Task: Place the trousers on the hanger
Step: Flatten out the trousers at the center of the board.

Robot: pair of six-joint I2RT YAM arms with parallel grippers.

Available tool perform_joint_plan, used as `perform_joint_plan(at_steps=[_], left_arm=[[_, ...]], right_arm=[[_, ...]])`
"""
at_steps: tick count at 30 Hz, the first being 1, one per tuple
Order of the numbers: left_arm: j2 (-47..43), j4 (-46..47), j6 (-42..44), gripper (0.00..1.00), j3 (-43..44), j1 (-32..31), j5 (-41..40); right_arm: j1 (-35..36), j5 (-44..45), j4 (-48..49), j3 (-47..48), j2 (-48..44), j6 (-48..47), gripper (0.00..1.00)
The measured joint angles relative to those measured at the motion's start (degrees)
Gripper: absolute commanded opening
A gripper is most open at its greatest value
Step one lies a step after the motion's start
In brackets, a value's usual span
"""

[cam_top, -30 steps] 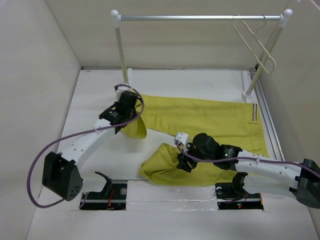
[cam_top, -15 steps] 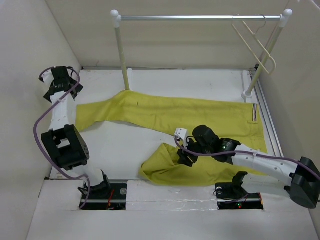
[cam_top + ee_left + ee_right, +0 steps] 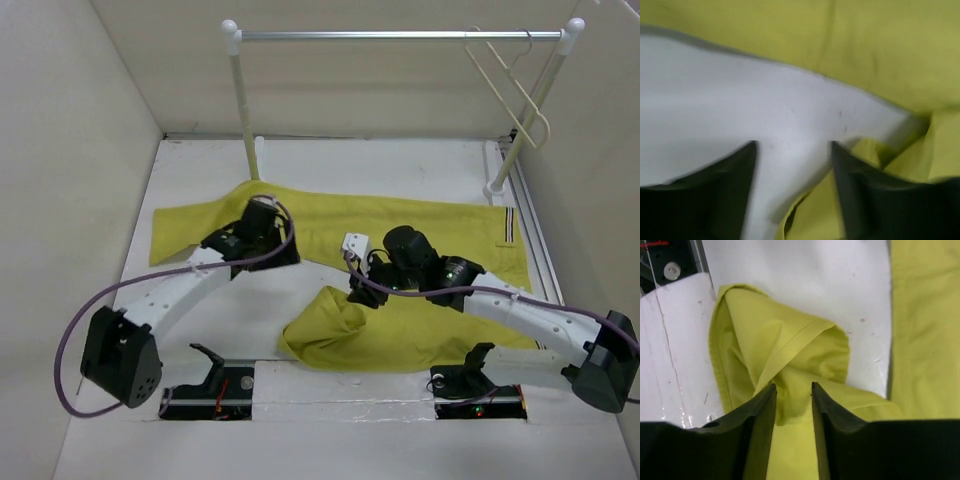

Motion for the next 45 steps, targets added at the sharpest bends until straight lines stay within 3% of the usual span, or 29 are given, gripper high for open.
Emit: perform_joint_plan(at_steps=[2, 3, 11, 12, 13, 15, 16, 17, 21, 25, 28, 33, 39, 43, 45], left_arm=[[3.3, 0.3, -1.2, 0.91, -2.7, -5.5, 3.7], [4.8, 1.5, -2.0, 0.93, -4.0, -7.9, 5.7], [14.4, 10.2, -4.4, 0.94, -3.8, -11.1, 15.7], [16.6, 10.8, -4.3, 0.9, -2.9, -11.9, 16.0], [18.7, 11.4, -4.3, 0.85, -2.2, -12.8, 16.4], [21.9, 12.2, -4.3, 0.53, -1.4, -14.7, 16.9], [22.7, 12.4, -4.4, 0.3, -1.4, -15.5, 17.1], [23.1, 12.1, -4.3, 0.0, -1.4, -16.2, 17.3], [21.4, 8.3, -3.6, 0.0, -1.1, -16.5, 15.3], [14.2, -1.7, -4.4, 0.0, 1.9, -14.3, 7.5], [8.6, -11.4, -5.8, 0.0, 10.1, -13.8, -0.6], [4.0, -26.9, -10.4, 0.0, 25.0, -14.4, -13.2], [-6.9, -34.9, -16.2, 0.0, 23.3, -7.7, -11.8], [-2.9, -36.7, -22.4, 0.0, 23.6, -15.7, -13.3], [7.2, -38.1, -23.7, 0.04, 29.9, -22.2, -14.8]], right_arm=[[-1.2, 0.0, -0.8, 1.9, -0.1, -0.7, 0.49], [-1.6, 0.0, -1.0, 2.4, -0.3, -0.8, 0.49], [-5.7, 2.9, -6.2, 0.5, -5.9, 0.2, 0.52], [-6.8, 3.8, -6.6, -1.1, -7.5, 1.0, 0.52], [-8.0, 4.7, -7.0, -2.9, -9.2, 1.8, 0.52], [-11.4, 6.3, -7.6, -7.0, -12.7, 3.6, 0.52], [-13.5, 6.7, -7.8, -9.0, -14.1, 4.3, 0.52], [-15.5, 7.1, -7.9, -10.8, -14.9, 4.9, 0.52], [-23.5, 6.8, -5.2, -16.4, -12.6, 5.8, 0.52], [-28.0, 6.8, -0.9, -17.9, -2.0, 5.4, 0.52], [-30.1, 5.9, 3.4, -16.9, 5.6, 4.7, 0.51], [-32.3, 5.2, 9.3, -16.2, 9.1, 4.8, 0.51], [-33.6, 4.5, 12.0, -16.4, 10.1, 4.6, 0.51], [-35.1, 4.5, 12.2, -16.6, 9.7, 4.1, 0.51], [-36.0, 4.8, 11.6, -16.6, 9.2, 3.4, 0.51]])
